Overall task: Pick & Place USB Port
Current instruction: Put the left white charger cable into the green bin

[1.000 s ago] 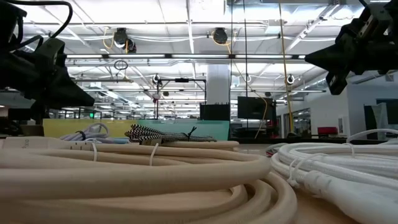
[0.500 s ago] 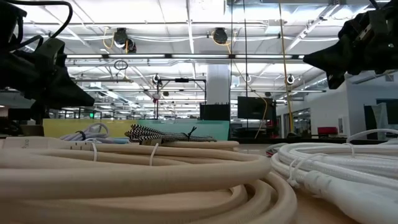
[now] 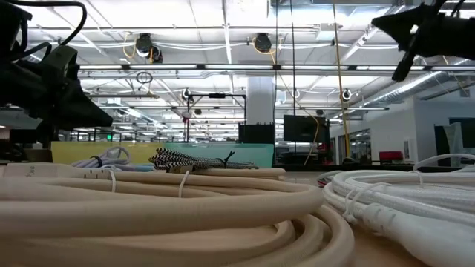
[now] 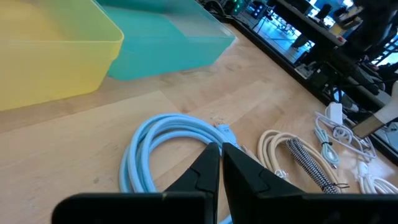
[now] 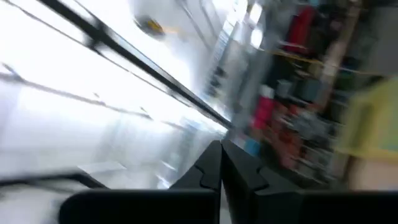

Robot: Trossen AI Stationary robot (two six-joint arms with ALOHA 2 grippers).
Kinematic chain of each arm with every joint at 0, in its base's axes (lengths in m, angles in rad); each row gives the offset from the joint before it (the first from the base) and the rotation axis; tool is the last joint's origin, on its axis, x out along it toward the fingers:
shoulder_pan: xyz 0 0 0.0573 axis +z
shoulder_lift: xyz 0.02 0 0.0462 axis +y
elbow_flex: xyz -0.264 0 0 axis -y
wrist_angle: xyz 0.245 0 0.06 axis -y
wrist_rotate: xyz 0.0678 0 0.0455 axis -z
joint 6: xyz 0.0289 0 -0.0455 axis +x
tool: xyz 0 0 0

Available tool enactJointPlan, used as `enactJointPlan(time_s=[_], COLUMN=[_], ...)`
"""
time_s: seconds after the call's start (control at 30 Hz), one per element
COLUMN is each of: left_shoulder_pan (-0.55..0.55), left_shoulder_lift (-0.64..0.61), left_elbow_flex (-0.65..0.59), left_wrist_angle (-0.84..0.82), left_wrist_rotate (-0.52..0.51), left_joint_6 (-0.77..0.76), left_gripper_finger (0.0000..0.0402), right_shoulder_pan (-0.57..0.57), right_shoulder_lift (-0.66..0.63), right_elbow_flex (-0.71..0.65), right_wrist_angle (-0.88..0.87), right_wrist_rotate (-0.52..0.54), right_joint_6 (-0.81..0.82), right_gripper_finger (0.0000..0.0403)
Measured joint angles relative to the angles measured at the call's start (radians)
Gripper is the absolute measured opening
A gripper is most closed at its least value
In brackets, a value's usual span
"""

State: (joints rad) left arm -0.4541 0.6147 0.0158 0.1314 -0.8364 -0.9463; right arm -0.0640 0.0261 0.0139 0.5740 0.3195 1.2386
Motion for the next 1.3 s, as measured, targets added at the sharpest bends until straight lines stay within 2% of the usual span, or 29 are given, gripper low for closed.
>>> enactJointPlan(time_s=[0.23, 0.37, 0.43, 0.53, 0.63, 0.77, 0.83, 0.9, 0.97, 1.03, 1.13, 1.23, 1.3], left_shoulder_pan=[0.000, 0.000, 0.000, 0.008, 0.023, 0.037, 0.063, 0.090, 0.135, 0.190, 0.291, 0.386, 0.432], left_shoulder_lift=[0.000, 0.000, 0.000, 0.000, 0.000, 0.000, 0.001, -0.001, -0.002, -0.008, -0.009, -0.009, -0.010], left_elbow_flex=[0.000, 0.000, 0.000, 0.000, 0.000, 0.000, -0.001, -0.001, -0.001, -0.001, 0.003, 0.050, 0.123], left_wrist_angle=[0.000, 0.000, 0.000, 0.005, 0.046, 0.059, 0.110, 0.203, 0.311, 0.434, 0.681, 0.906, 0.998], left_wrist_rotate=[0.000, 0.000, -0.003, -0.113, -0.252, -0.296, -0.336, -0.410, -0.436, -0.379, -0.189, 0.004, 0.109], left_joint_6=[0.000, 0.000, 0.012, 0.170, 0.250, 0.300, 0.290, 0.177, 0.048, -0.030, -0.070, 0.095, 0.228], left_gripper_finger=[0.0021, 0.0021, 0.0021, 0.0021, 0.0021, 0.0021, 0.0021, 0.0021, 0.0021, 0.0021, 0.0021, 0.0021, 0.0021], right_shoulder_pan=[0.000, 0.000, 0.000, 0.000, 0.000, 0.000, 0.000, -0.001, -0.001, -0.001, -0.001, -0.001, -0.001], right_shoulder_lift=[0.001, 0.000, 0.000, 0.000, 0.001, 0.001, 0.000, 0.000, 0.001, 0.000, 0.001, 0.001, 0.001], right_elbow_flex=[0.000, 0.000, 0.000, 0.000, 0.000, 0.000, 0.000, 0.000, 0.000, 0.000, 0.000, 0.000, 0.000], right_wrist_angle=[0.184, 0.268, 0.283, 0.281, 0.260, 0.252, 0.251, 0.249, 0.246, 0.245, 0.244, 0.243, 0.243], right_wrist_rotate=[0.092, 0.252, 0.338, 0.419, 0.491, 0.621, 0.689, 0.746, 0.770, 0.788, 0.788, 0.786, 0.784], right_joint_6=[-0.026, -0.040, -0.101, -0.218, -0.325, -0.439, -0.448, -0.471, -0.511, -0.542, -0.590, -0.607, -0.603], right_gripper_finger=[0.0000, 0.0000, 0.0000, 0.0000, 0.0000, 0.0000, 0.0000, 0.0000, 0.0000, 0.0000, 0.0000, 0.0000, 0.0000])
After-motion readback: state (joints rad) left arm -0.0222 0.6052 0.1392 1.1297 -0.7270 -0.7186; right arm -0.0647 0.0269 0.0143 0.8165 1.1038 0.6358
